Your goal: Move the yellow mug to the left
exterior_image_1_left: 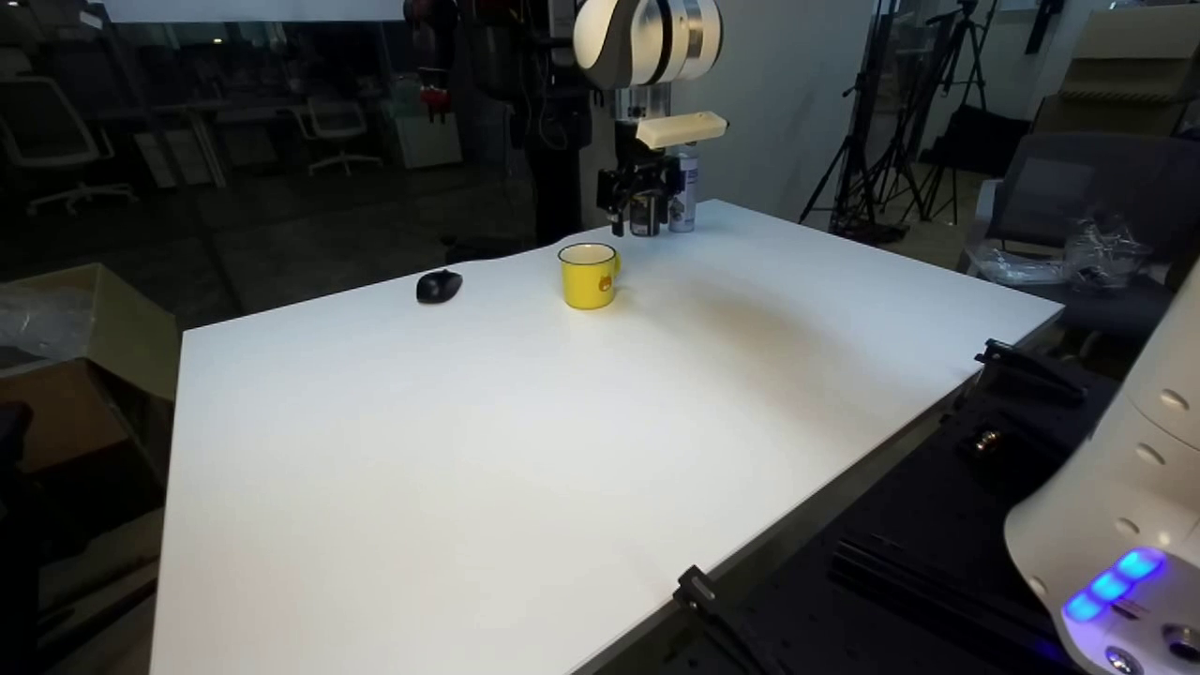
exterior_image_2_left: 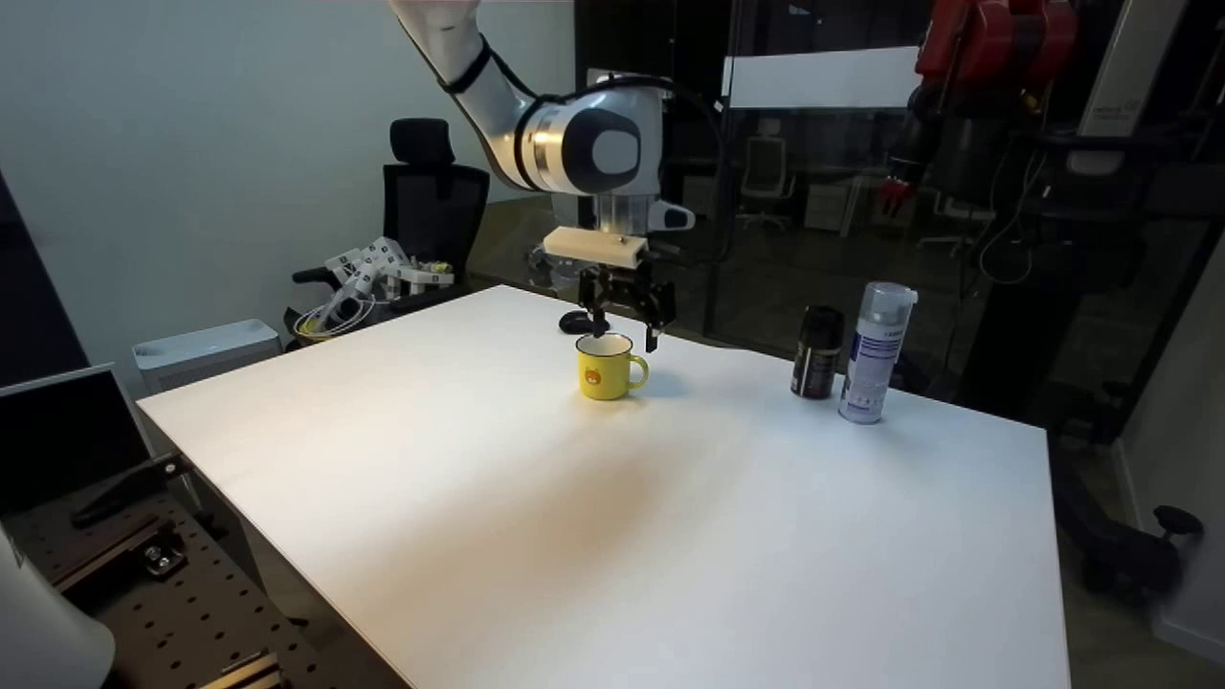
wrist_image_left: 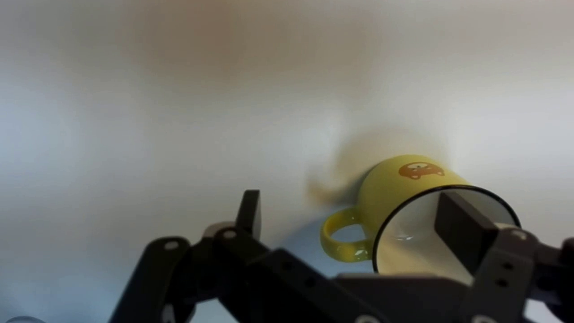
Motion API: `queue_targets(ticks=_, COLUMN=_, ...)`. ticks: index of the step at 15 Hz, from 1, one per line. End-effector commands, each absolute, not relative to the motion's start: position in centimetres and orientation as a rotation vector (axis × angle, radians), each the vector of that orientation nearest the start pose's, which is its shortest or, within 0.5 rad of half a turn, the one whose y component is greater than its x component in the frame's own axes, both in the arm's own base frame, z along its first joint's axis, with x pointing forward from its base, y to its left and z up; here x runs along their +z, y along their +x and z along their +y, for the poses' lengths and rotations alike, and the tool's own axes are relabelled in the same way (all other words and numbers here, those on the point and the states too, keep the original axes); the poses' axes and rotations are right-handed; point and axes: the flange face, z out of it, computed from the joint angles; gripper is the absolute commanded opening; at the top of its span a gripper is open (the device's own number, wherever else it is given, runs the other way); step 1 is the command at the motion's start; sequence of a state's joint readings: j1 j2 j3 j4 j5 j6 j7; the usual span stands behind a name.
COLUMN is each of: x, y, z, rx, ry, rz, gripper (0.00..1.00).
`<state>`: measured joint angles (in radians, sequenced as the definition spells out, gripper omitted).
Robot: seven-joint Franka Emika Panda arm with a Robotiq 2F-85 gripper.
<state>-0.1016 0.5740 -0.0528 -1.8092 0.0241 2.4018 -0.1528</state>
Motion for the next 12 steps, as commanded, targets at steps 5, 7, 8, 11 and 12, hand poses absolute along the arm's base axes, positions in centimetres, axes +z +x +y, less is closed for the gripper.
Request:
queue_targets(ticks=5, x=19.7, y=67.6, z=-10.5, rx=-0.007, ry=-3.165, rz=0.220, gripper=1.00)
queue_targets(ticks=7, x=18.8, y=68.5, z=-10.7, rx=-0.006, ry=-3.171, rz=0.255, gripper=1.00)
queue_targets(ticks=8, x=18.5, y=69.0, z=-10.6, rx=-0.009, ry=-3.176, rz=0.268, gripper=1.00)
queue_targets(ticks=11, x=18.3, y=70.7, z=-9.9, rx=-0.023, ry=-3.183, rz=0.271, gripper=1.00)
queue_targets(ticks=12, x=18.4, y=71.2, z=-9.6, rx=-0.035, ry=-3.186, rz=0.265, gripper=1.00)
